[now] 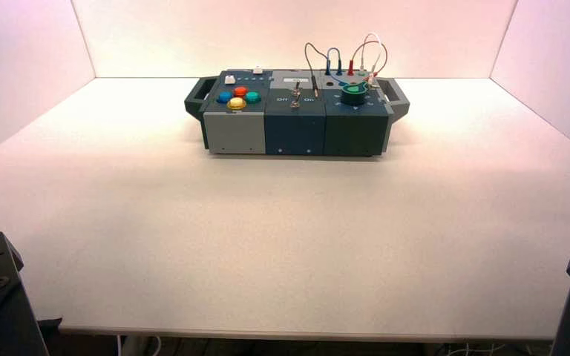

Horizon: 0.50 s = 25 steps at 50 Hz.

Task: Move the bottom slider to position 5.

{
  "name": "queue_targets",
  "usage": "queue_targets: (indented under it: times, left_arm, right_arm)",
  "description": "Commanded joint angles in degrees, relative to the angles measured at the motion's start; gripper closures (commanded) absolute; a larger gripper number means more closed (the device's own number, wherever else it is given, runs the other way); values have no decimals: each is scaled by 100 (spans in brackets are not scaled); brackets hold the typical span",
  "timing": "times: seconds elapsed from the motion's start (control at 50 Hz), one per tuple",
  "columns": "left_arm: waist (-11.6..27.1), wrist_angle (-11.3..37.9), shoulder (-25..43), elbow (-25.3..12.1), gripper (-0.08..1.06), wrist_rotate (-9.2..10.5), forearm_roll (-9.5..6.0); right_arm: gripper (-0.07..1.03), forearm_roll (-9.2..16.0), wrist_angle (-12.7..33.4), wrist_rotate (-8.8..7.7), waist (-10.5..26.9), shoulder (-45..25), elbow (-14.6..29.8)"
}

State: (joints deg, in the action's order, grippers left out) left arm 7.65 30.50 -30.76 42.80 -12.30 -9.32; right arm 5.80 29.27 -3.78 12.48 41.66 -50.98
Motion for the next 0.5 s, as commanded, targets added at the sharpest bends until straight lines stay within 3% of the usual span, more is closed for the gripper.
queue_targets:
  times: [0.02, 0.12, 0.34, 0.5]
  left_arm:
    - [9, -44, 281, -290, 95, -88, -9]
    - [9, -53, 624, -431, 101, -220, -9]
    - [9, 9, 1310, -782, 101, -439, -26]
    - [9, 193, 1749, -1028, 101, -721, -290]
  right_arm:
    - [98, 26, -9, -35, 123, -79, 246]
    - [98, 26, -9, -132, 158, -211, 325]
    - [98, 26, 141, -571, 360, -633, 571]
    - [98, 26, 378, -826, 580, -1160, 896]
